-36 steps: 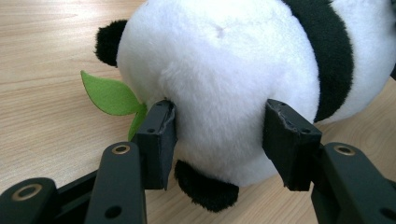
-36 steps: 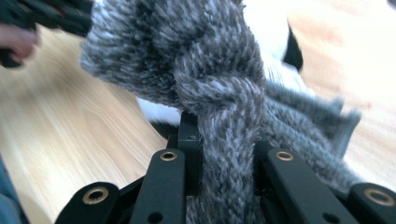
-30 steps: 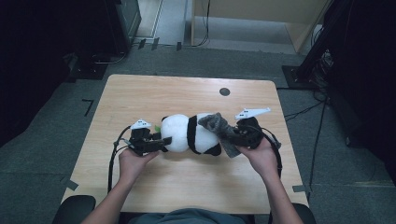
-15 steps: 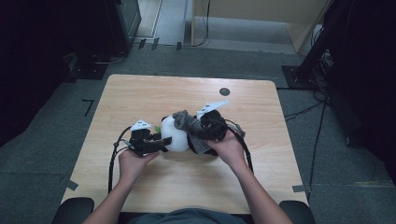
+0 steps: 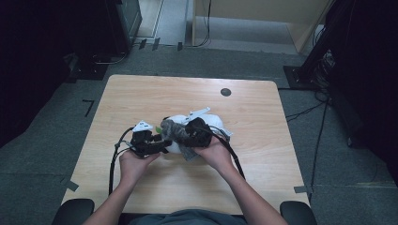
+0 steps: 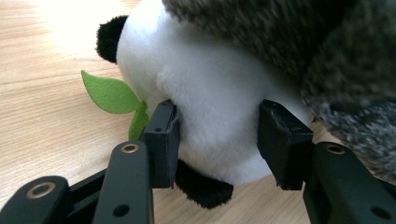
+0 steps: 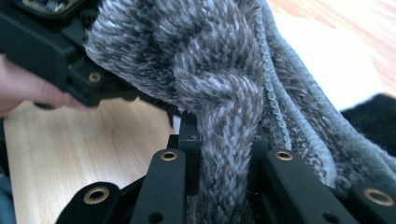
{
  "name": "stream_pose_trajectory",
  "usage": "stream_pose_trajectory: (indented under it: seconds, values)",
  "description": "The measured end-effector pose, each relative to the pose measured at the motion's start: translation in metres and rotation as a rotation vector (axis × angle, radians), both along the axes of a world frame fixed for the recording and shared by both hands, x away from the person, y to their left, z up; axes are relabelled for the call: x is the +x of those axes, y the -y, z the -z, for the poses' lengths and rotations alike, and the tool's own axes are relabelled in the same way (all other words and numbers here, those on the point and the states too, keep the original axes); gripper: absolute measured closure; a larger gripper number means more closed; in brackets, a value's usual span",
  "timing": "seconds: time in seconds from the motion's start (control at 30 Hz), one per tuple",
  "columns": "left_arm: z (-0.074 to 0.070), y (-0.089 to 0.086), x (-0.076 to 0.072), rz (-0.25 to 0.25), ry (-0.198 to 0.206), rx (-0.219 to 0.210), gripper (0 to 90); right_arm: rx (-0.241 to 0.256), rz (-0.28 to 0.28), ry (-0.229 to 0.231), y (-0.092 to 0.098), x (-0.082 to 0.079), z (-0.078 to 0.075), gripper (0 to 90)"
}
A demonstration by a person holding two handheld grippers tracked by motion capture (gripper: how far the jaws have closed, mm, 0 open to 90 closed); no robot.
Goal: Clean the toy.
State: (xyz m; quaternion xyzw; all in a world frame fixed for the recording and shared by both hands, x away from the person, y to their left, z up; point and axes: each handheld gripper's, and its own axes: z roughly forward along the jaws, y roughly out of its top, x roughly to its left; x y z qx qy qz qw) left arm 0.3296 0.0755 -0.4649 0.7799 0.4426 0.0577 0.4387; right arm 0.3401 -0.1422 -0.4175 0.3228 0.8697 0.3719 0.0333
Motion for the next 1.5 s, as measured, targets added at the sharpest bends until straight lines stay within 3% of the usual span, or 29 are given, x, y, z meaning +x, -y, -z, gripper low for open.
stream_pose_trajectory:
  seconds: [0.27, 0.53, 0.9, 1.23, 1.33, 1.5]
  values:
    - [0.001, 0.0, 0.001, 0.007, 0.001, 0.0, 52.3, -0.037, -0.043, -0.03, 0.01, -0.012, 0.008, 77.2]
    - [0.0, 0.0, 0.003, 0.011, 0.001, -0.007, 52.7, -0.044, -0.026, -0.045, 0.034, -0.024, 0.006, 77.1]
    - [-0.001, 0.0, 0.006, 0.018, -0.003, -0.011, 52.9, -0.029, 0.062, -0.018, 0.076, -0.034, -0.009, 76.7]
    - [-0.002, 0.002, 0.007, 0.023, 0.002, -0.013, 53.2, -0.004, 0.215, 0.012, 0.12, -0.029, -0.016, 75.9]
    - [-0.002, 0.002, 0.007, 0.022, 0.0, -0.015, 53.1, 0.007, 0.246, 0.025, 0.126, -0.026, -0.018, 76.0]
    - [-0.002, 0.001, 0.007, 0.032, -0.004, -0.028, 51.5, -0.004, 0.241, 0.019, 0.121, -0.023, -0.013, 76.2]
